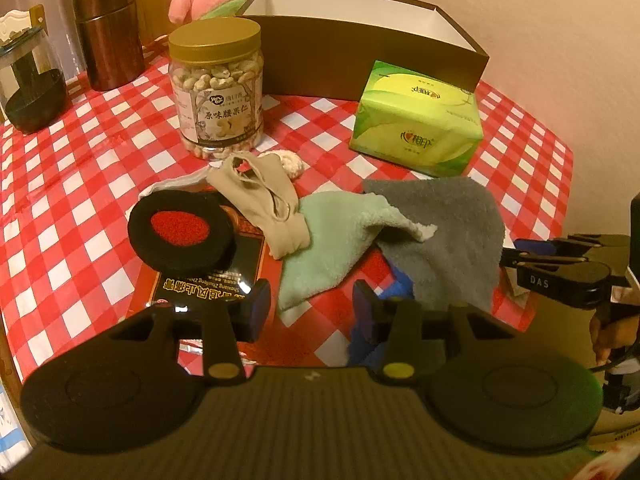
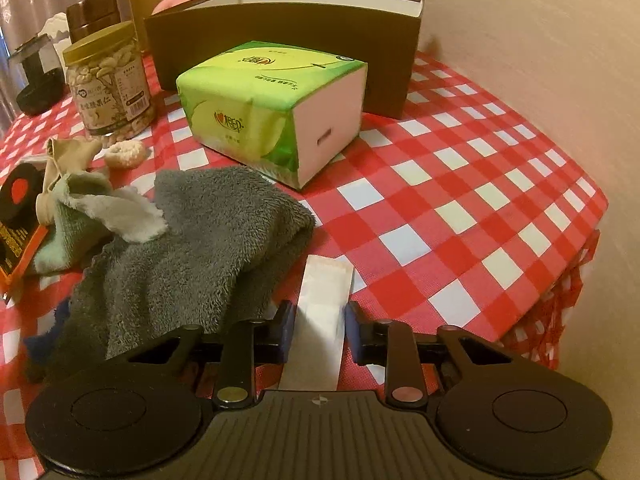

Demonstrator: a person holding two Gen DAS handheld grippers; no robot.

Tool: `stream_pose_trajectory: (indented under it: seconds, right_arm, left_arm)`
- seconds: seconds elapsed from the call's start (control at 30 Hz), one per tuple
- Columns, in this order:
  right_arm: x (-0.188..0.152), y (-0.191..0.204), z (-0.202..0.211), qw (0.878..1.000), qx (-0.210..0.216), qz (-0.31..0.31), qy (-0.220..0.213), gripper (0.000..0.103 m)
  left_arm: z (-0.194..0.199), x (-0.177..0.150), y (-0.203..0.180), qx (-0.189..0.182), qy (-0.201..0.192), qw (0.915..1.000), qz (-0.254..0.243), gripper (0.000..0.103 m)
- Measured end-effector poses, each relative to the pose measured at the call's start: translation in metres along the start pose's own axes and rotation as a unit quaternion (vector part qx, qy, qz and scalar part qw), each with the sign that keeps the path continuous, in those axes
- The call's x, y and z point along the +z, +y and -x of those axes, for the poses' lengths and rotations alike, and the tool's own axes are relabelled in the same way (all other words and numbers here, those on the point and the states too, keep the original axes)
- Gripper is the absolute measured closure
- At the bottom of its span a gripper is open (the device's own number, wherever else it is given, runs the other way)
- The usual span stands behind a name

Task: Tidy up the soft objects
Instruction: 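Grasp the white paper strip with the right tool while the left tool grasps the beige stocking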

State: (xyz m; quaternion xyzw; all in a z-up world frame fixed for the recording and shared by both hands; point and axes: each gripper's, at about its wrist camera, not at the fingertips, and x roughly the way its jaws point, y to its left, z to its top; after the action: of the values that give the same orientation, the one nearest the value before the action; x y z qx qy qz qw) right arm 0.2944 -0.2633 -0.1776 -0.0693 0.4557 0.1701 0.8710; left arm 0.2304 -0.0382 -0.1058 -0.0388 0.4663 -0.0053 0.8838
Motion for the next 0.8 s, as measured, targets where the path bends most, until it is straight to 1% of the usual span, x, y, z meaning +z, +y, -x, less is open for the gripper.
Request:
stream_pose_trajectory:
  seconds: [0.13,0.43,0.53,0.8]
  right_arm:
    - [0.0,-0.001,0.004,1.0,0.005,-0.004,-0.009,0.076]
    - [0.01,-0.01,0.028,0.998,0.013,-0.037,-0.041,0.076]
    - [0.016,-0.014,0.036,0.997,0.015,-0.051,-0.051,0.076]
    - [0.028,-0.027,0.049,0.996,0.01,-0.062,-0.071,0.076]
  left_arm:
    - [-0.001,0.0,0.001,-0.001,-0.004,1.0,-0.005,0.061]
    - [-0.005,0.002,0.002,-0.002,-0.023,0.9995,-0.024,0.061]
    - [-0.007,0.005,0.004,0.002,-0.032,0.9992,-0.026,0.063]
    - [-0.028,0.024,0.012,0.018,-0.054,0.9984,-0.007,0.063]
